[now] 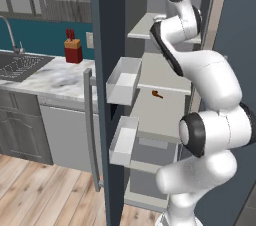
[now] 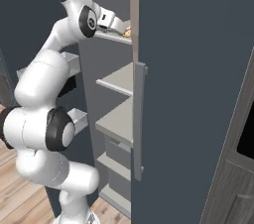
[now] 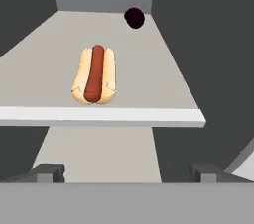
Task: Store the hot dog in the freezer for long-term storage. Close the freezer door after placing the cooked food.
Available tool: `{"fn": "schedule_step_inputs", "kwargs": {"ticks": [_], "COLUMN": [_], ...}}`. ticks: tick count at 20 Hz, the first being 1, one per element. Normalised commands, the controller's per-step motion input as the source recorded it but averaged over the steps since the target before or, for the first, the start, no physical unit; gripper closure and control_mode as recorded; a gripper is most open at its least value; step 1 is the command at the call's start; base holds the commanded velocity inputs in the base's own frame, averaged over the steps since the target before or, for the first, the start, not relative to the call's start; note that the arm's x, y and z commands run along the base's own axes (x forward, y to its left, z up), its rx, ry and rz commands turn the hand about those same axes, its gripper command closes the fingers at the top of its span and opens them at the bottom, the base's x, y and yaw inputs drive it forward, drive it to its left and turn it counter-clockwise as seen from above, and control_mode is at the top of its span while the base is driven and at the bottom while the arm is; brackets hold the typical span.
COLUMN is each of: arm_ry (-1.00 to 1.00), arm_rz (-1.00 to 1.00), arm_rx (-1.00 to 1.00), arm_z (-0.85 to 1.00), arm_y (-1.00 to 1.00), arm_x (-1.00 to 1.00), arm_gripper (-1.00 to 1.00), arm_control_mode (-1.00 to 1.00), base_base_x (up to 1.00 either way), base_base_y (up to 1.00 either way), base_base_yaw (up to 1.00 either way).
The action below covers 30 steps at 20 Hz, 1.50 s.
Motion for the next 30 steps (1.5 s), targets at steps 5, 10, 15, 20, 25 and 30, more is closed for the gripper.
{"fn": "schedule_step_inputs", "kwargs": {"ticks": [5, 10, 15, 20, 25, 30], "arm_ry": [0.0, -0.01, 0.0, 0.02, 0.16, 0.19], "arm_rz": [0.01, 0.06, 0.06, 0.05, 0.05, 0.04], "arm_rx": [-0.01, 0.0, 0.0, 0.01, 0.18, 0.24], "arm_z": [0.26, 0.23, 0.1, 0.0, 0.0, 0.0], "arm_y": [0.14, 0.23, 0.18, 0.08, 0.01, 0.0], "arm_x": [-0.78, -0.97, -0.97, -0.87, -0.55, -0.51], "arm_gripper": [-1.0, -1.0, -1.0, -1.0, -1.0, -1.0], "arm_control_mode": [-1.0, -1.0, -1.0, -1.0, -1.0, -1.0], "base_base_x": [0.0, 0.0, 0.0, 0.0, 0.0, 0.0], "base_base_y": [0.0, 0.0, 0.0, 0.0, 0.0, 0.0], "base_base_yaw": [0.0, 0.0, 0.0, 0.0, 0.0, 0.0]}}
